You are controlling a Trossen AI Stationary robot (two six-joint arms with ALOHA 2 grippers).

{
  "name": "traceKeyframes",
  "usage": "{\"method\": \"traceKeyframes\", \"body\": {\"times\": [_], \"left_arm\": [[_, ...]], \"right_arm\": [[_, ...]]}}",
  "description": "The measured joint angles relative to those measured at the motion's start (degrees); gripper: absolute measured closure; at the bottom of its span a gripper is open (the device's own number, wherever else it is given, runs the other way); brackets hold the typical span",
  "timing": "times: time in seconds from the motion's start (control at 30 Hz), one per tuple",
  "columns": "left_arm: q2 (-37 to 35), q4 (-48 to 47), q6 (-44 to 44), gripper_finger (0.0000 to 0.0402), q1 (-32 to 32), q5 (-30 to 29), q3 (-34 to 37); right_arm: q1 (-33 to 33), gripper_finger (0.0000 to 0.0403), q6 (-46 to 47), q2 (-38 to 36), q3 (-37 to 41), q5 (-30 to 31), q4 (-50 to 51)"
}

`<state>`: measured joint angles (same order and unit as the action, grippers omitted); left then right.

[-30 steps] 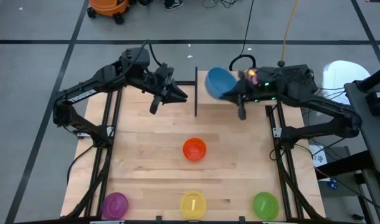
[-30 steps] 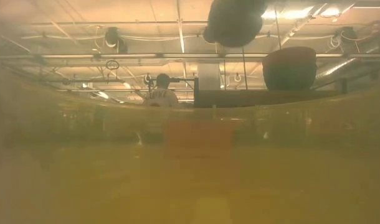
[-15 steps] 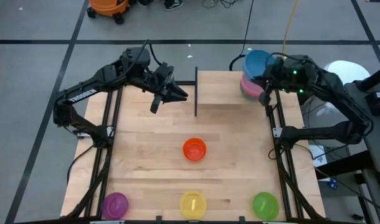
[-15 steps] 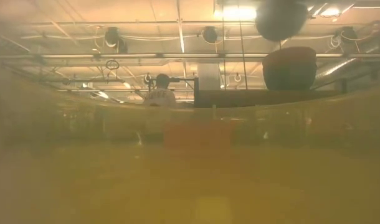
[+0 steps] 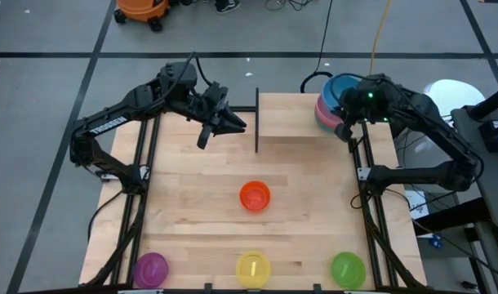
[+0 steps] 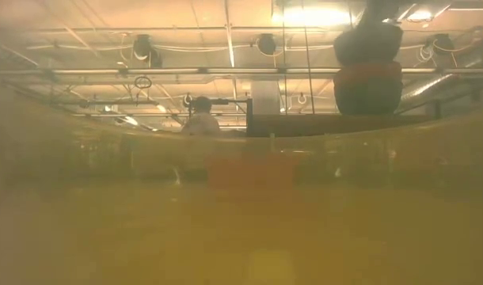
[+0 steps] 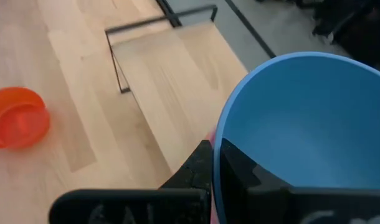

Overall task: Place and stack bowls onto a shelf
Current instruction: Stack the blue bowl inside the pink bowl on the shelf, then put the orange bowl on the shelf

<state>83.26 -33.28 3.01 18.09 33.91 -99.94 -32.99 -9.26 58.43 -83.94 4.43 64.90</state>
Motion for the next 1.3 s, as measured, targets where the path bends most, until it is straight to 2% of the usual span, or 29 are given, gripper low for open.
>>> {"method": "traceKeyframes", "body": {"times": [0.2, 0.3, 0.4, 0.63, 0.8, 1.03, 1.3], "left_arm": [[0.01, 0.02, -0.37, 0.0321, 0.01, 0.00, 0.00], [0.02, 0.02, -0.35, 0.0321, 0.01, -0.02, 0.02], [0.02, 0.03, -0.35, 0.0321, 0.01, -0.02, 0.02], [0.02, 0.02, -0.33, 0.0321, 0.00, -0.02, 0.02], [0.02, 0.02, -0.31, 0.0321, 0.00, 0.00, 0.04], [0.02, 0.02, -0.27, 0.0321, 0.00, 0.00, 0.04], [0.02, -0.04, -0.15, 0.0321, 0.00, 0.00, 0.04]], "right_arm": [[-0.77, 0.0403, -0.39, 0.00, 5.33, -0.88, -1.06], [-1.16, 0.0403, -0.68, 0.00, 8.51, -4.13, -4.94], [-1.23, 0.0403, -2.56, 0.00, 10.86, -4.92, -8.17], [-1.47, 0.0393, -3.99, -0.13, 14.57, -0.06, -9.76], [-1.58, 0.0379, -3.93, -0.04, 15.33, 0.02, -9.47], [-1.44, 0.0348, -3.54, -1.16, 15.34, -0.07, -12.75], [-1.43, 0.0292, -6.05, -6.40, 15.34, -0.03, -20.41]]}}
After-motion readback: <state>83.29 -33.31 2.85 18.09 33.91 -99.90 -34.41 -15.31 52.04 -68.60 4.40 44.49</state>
